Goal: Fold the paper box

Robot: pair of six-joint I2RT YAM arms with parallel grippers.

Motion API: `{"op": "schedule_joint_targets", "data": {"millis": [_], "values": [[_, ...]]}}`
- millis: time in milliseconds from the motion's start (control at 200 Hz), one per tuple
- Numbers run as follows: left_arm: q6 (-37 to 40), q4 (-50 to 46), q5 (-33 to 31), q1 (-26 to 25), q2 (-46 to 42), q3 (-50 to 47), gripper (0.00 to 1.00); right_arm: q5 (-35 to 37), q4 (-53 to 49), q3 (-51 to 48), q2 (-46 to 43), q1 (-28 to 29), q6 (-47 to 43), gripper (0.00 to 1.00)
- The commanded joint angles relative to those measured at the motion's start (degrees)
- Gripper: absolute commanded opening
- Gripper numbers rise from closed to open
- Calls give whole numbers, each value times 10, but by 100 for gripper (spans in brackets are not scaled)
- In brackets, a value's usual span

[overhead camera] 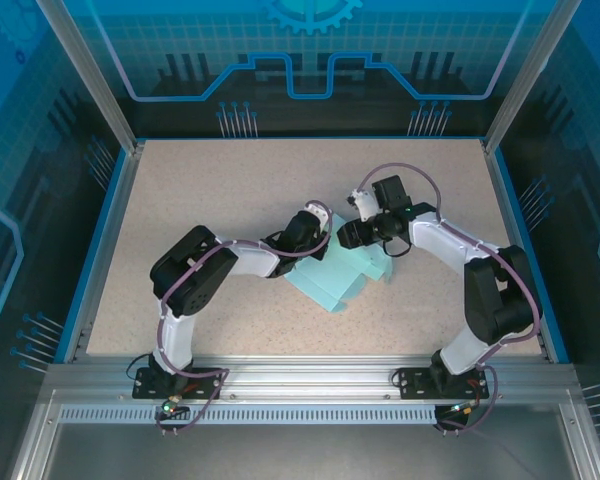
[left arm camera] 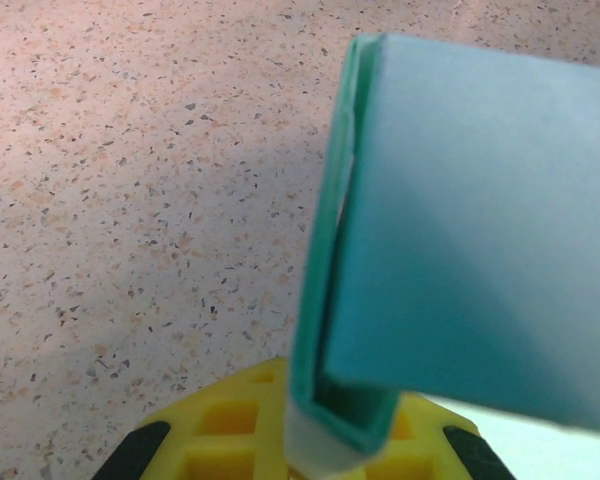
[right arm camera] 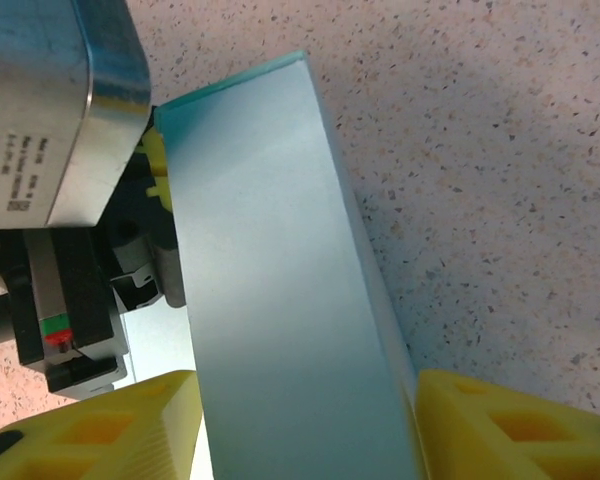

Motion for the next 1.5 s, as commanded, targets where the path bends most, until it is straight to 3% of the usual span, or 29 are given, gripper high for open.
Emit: {"op": "schedule_joint_targets", "data": {"millis": [0,260,475,660,1081,1496], "values": [[-28,2,-36,7,9,12,0,-17,-44,1,-25,-7,14,62],[-23,-17,-12,10,-12,0,0,105,-83,33,-91,-11,15,67],[-34,-38,-26,9,-18,2,0,218,-141,25,-159,43,57,68],[-45,-53,-31,9,-20,7,0,265,-156,-4,-170,81,122,67],[-47,-53,-31,8,-30,6,0,256,-105,-1,-77,74,155,64],[-46,-46,-26,8,-33,1,0,165,106,-91,-87,33,205,53]]}}
